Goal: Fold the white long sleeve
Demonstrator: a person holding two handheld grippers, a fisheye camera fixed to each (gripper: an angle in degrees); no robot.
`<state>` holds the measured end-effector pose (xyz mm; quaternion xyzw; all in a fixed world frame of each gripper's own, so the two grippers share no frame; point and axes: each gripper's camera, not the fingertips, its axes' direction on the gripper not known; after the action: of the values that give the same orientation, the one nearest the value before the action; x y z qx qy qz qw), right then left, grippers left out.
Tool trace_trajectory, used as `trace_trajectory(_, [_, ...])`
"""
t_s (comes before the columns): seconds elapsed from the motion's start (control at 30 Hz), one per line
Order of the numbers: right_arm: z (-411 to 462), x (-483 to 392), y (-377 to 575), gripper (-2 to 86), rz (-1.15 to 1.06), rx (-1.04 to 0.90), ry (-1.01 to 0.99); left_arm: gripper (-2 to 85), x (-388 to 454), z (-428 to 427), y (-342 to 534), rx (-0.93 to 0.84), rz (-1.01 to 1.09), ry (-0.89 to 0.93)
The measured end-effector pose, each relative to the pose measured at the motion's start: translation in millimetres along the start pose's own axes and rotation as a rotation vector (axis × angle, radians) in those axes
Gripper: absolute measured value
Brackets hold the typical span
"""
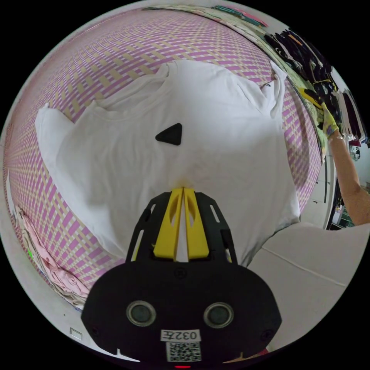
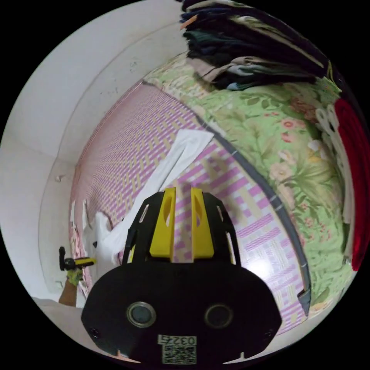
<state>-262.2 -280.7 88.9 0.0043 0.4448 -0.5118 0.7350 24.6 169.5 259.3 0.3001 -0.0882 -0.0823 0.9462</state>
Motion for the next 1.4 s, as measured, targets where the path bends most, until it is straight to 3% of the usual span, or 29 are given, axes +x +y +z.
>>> trace_trajectory(0.2, [51.3,-66.1,-40.9,9.3,-0.14,-0.062,0.009,-0.9,9.2,7.5,-12.6,-0.028,0.005,-0.082])
trace_trajectory(0.37, [98.9,-95.1,-120.8,11.8,-0.089,-0.155,0.226,-1.0,12.1,15.5,-22.4,-0.065,0.013,-0.153])
trace_trajectory(0.47, [135.9,-111.8,-149.8,9.5,-0.129,-0.289,0.397,-1.0,7.8,20.8,-25.2,-0.076,0.011,-0.178])
trace_trajectory(0.5, [142.9,-117.3,-155.2,3.5,-0.14,-0.296,0.434,-1.0,5.0,22.8,-25.5,-0.077,0.01,-0.185])
trace_trajectory(0.57, [145.5,-125.7,-160.2,-0.2,-0.189,-0.305,0.394,-1.0,-1.0,25.7,-25.0,-0.076,0.008,-0.189])
trace_trajectory(0.67, [109.9,-130.0,-160.2,-0.8,-0.231,-0.168,0.278,-1.0,-19.6,29.5,-21.0,-0.06,-0.012,-0.157])
trace_trajectory(0.73, [33.2,-121.4,-135.5,-0.9,-0.284,0.108,-0.006,-1.0,-43.4,32.0,-14.9,-0.034,-0.05,-0.088])
trace_trajectory(0.87, [-66.1,-74.8,-61.0,-0.9,-0.339,0.428,-0.239,-1.0,-81.0,38.3,-4.5,-0.001,-0.082,0.017])
trace_trajectory(0.97, [-77.8,-11.6,-17.1,-0.8,-0.159,0.371,-0.112,-1.0,-106.7,44.7,3.2,0.017,-0.094,0.072])
trace_trajectory(1.1, [-43.5,86.3,25.4,0.6,0.276,0.112,0.11,-1.0,-139.3,54.1,12.3,0.024,-0.094,0.128])
trace_trajectory(1.2, [-52.8,87.8,65.1,4.0,0.372,0.184,0.18,-0.9,-171.7,53.7,18.6,0.07,-0.135,0.277])
trace_trajectory(1.27, [-44.1,50.9,73.7,4.3,0.262,0.203,0.178,-0.8,-187.0,41.2,19.8,0.191,-0.148,0.356])
trace_trajectory(1.33, [-3.3,-27.9,63.0,4.8,-0.096,0.098,0.019,-0.6,-192.9,28.0,-1.6,0.271,-0.106,0.379])
trace_trajectory(1.4, [39.2,-88.5,49.8,5.4,-0.318,-0.045,-0.094,-0.2,-189.4,22.9,-30.7,0.273,-0.071,0.33])
